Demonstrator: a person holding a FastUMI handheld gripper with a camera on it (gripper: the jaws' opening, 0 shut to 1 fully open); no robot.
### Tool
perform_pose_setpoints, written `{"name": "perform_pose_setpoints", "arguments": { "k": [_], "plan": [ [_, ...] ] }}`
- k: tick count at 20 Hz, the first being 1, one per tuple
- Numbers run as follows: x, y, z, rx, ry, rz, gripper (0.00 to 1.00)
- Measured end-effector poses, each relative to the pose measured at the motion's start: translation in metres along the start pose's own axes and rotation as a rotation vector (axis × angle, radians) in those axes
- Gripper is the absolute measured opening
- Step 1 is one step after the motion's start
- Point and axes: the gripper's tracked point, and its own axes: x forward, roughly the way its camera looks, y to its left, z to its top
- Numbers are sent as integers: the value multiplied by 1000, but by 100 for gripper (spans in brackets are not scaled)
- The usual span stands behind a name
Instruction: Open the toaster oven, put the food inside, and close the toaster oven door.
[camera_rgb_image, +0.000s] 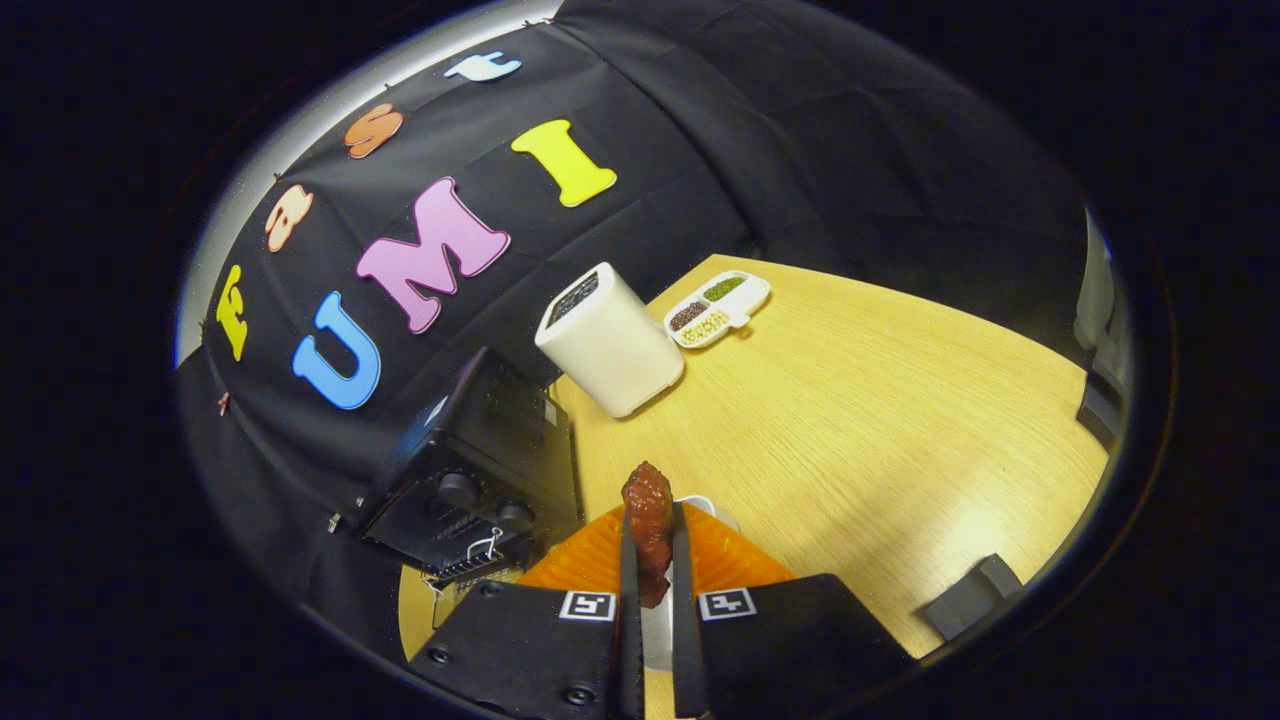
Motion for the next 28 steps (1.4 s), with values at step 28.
{"name": "perform_pose_setpoints", "arguments": {
  "k": [28],
  "plan": [
    [101, 287, -161, 77, 127, 287, 15]
  ]
}}
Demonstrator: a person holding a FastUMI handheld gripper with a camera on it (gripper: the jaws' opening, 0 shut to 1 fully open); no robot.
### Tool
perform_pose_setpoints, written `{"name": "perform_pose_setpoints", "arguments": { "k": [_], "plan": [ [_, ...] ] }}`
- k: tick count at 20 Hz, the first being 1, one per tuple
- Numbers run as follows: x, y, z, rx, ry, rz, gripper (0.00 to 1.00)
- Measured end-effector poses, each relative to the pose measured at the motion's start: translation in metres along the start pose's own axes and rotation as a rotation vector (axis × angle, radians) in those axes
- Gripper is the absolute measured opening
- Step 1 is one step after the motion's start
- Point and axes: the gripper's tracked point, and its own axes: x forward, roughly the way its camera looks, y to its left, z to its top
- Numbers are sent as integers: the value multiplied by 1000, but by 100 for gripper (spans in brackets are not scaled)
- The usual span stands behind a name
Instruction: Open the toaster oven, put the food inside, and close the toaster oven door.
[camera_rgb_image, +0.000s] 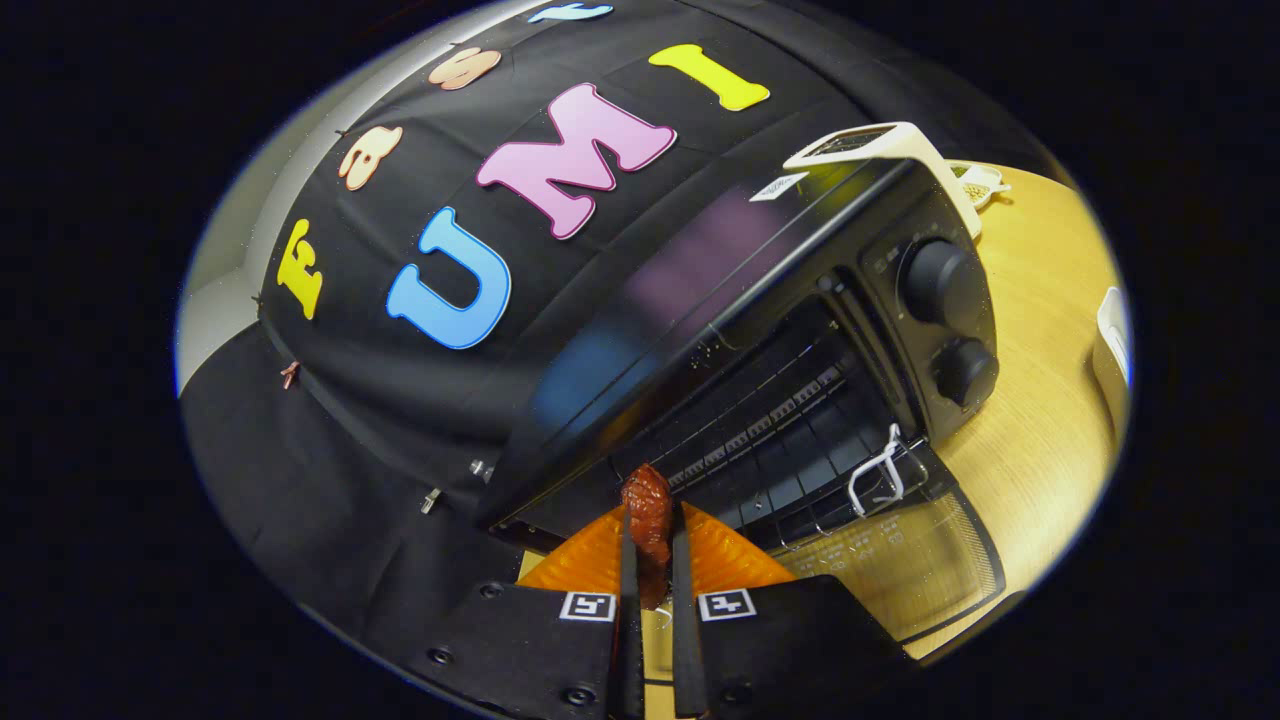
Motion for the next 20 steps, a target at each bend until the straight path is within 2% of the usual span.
{"name": "perform_pose_setpoints", "arguments": {
  "k": [5, 9, 11, 13, 16, 18, 20],
  "plan": [
    [21, -9, 14, -6, -46, -11, 15],
    [34, -32, 13, -36, -20, -98, 18],
    [37, -46, 12, -60, -8, -153, 33],
    [33, -44, 20, -79, -43, -149, 48],
    [28, -48, 36, -167, -112, -194, 87],
    [19, -58, 43, -214, -136, -238, 97],
    [15, -64, 42, -217, -119, -249, 98]
  ]
}}
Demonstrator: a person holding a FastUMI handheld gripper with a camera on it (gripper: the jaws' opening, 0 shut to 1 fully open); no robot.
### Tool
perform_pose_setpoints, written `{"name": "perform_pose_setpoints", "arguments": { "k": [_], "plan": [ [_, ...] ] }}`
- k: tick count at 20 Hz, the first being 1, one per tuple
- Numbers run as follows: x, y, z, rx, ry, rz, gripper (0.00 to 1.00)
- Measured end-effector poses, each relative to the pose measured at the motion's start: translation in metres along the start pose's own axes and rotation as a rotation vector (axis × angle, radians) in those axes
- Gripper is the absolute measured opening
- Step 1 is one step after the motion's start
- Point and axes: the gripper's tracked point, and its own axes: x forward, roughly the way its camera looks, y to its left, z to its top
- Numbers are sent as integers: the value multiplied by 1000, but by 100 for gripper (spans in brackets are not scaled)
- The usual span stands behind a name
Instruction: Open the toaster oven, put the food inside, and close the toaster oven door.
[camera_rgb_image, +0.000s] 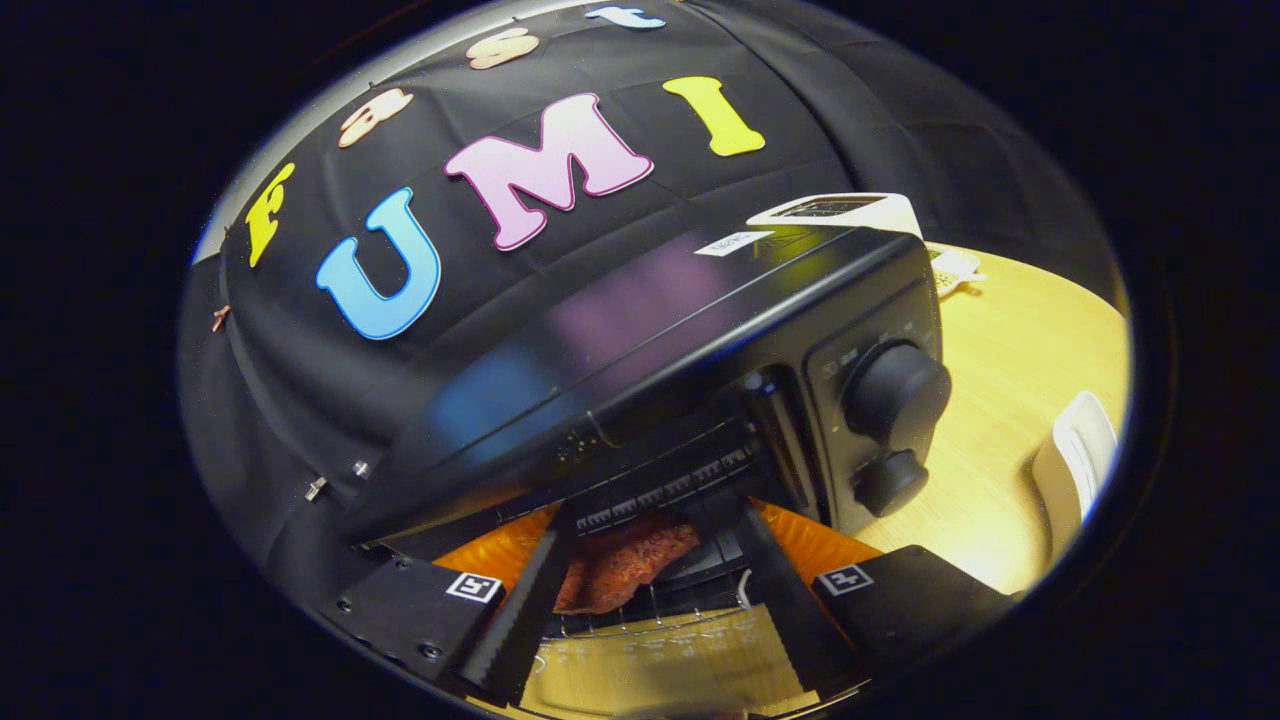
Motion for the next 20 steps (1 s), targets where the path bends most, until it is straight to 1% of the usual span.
{"name": "perform_pose_setpoints", "arguments": {
  "k": [4, 7, 10, 13, 16, 20],
  "plan": [
    [-19, -1, 2, -19, 15, 7, 98],
    [-42, 7, 0, -34, 30, 27, 98],
    [-66, 12, -10, -70, 66, 36, 98],
    [-93, 17, -29, -107, 135, 35, 98],
    [-117, 22, -44, -174, 184, 26, 99],
    [-143, 19, -65, -265, 245, -15, 98]
  ]
}}
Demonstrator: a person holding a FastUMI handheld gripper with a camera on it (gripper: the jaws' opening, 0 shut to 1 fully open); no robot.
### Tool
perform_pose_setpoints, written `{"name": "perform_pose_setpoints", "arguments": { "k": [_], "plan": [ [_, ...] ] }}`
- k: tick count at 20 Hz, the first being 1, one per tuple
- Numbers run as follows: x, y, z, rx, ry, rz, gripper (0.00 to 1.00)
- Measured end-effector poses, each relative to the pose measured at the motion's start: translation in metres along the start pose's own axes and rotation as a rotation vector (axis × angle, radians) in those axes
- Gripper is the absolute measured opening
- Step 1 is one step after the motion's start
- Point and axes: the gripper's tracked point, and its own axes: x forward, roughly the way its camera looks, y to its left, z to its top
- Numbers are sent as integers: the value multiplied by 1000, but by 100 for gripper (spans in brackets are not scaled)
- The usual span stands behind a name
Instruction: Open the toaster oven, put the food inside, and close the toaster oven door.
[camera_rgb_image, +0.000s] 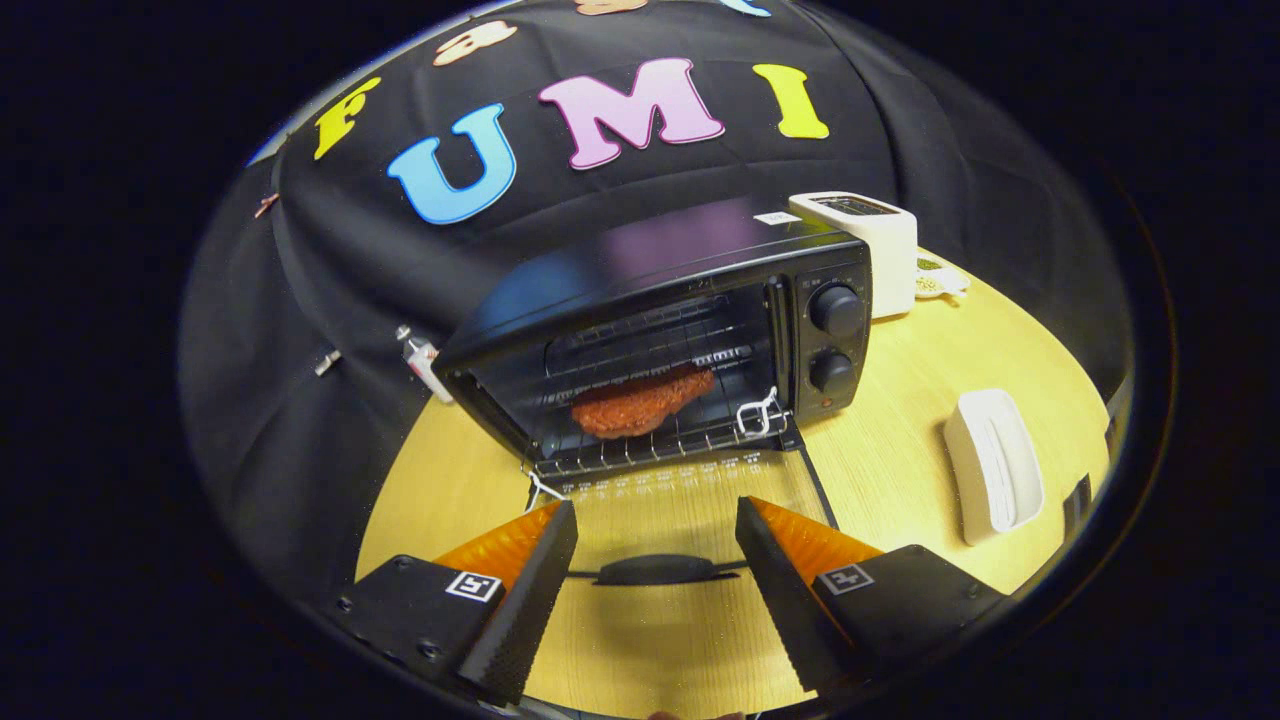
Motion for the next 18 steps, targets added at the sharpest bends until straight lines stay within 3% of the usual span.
{"name": "perform_pose_setpoints", "arguments": {
  "k": [9, 18],
  "plan": [
    [0, -9, -78, -94, 223, -73, 99],
    [33, -8, -111, -134, 320, -122, 99]
  ]
}}
